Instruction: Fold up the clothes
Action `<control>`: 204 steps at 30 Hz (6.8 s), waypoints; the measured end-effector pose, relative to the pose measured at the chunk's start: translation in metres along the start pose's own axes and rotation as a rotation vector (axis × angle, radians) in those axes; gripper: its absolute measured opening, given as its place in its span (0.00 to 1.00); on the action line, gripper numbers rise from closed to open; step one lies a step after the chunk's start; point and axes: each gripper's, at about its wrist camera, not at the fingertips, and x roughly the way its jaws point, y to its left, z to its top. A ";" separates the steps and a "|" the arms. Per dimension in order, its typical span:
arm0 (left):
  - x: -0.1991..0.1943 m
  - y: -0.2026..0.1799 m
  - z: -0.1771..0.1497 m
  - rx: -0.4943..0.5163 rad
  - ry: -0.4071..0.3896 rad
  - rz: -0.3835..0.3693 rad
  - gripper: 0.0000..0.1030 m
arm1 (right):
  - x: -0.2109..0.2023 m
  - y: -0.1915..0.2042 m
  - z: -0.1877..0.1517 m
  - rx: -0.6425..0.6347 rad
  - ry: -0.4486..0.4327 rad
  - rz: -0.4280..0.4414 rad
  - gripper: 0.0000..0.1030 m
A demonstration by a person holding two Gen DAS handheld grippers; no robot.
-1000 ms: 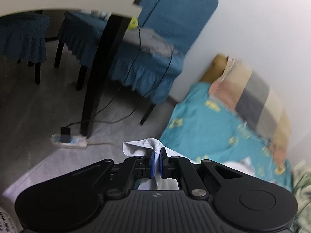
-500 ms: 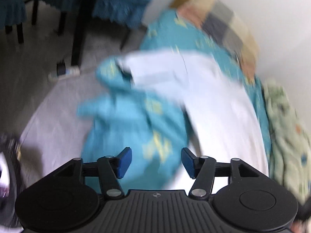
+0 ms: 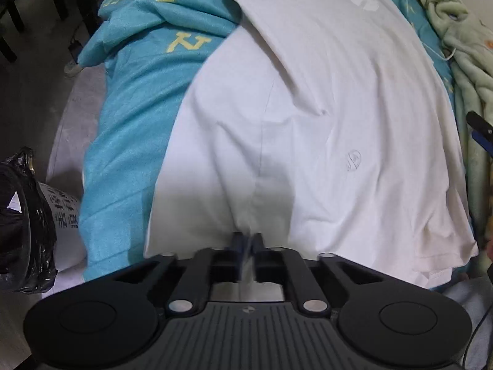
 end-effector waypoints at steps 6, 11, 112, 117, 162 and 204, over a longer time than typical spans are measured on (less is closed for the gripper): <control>-0.048 0.015 -0.009 -0.073 -0.036 -0.063 0.02 | 0.002 -0.005 0.002 0.025 -0.004 0.014 0.78; -0.047 0.043 -0.011 -0.200 -0.007 0.040 0.02 | 0.005 -0.008 0.006 0.050 -0.008 0.024 0.78; 0.041 -0.115 0.089 -0.039 -0.591 -0.053 0.79 | 0.179 -0.189 0.190 0.093 -0.112 -0.360 0.05; 0.033 -0.111 0.090 -0.042 -0.617 -0.077 0.79 | 0.165 -0.186 0.229 0.005 -0.152 -0.470 0.05; 0.034 -0.105 0.080 0.086 -0.625 0.058 0.78 | -0.049 -0.004 0.033 0.113 0.049 0.096 0.65; 0.117 -0.162 0.398 0.093 -0.690 0.108 0.06 | 0.017 -0.064 0.015 0.282 0.078 0.083 0.67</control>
